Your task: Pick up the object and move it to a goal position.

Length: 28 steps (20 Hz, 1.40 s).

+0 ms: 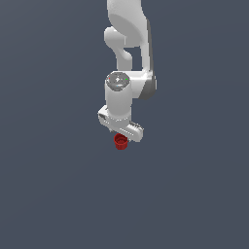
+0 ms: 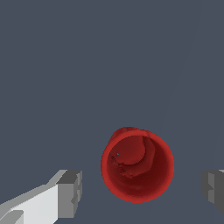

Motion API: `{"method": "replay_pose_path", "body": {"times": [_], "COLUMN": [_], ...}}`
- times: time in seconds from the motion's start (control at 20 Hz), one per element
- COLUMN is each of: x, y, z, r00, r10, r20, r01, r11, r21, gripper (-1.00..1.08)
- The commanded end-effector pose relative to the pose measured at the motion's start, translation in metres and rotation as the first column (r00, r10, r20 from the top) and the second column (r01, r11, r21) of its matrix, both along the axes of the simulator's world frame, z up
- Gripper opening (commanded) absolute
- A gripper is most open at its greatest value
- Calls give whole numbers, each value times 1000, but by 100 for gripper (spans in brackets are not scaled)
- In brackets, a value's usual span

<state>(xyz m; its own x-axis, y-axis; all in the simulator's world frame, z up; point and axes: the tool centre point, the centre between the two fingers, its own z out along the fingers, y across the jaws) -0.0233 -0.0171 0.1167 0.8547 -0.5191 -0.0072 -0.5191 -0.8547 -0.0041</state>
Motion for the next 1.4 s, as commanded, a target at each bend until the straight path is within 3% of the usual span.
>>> {"method": "replay_pose_path", "body": {"times": [0.0, 0.55, 1.0, 1.35], "x": [-3, -10, -11, -12], "y": [0, 0, 0, 0], "z": [-5, -18, -22, -51], "r00": [998, 973, 970, 970], "r10": [-65, -229, -242, -244], "r20": [1, 4, 4, 4], "r01": [65, 229, 242, 244], "r11": [998, 973, 970, 970], "r21": [-2, -7, -7, -7], "gripper": [100, 100, 100, 100]}}
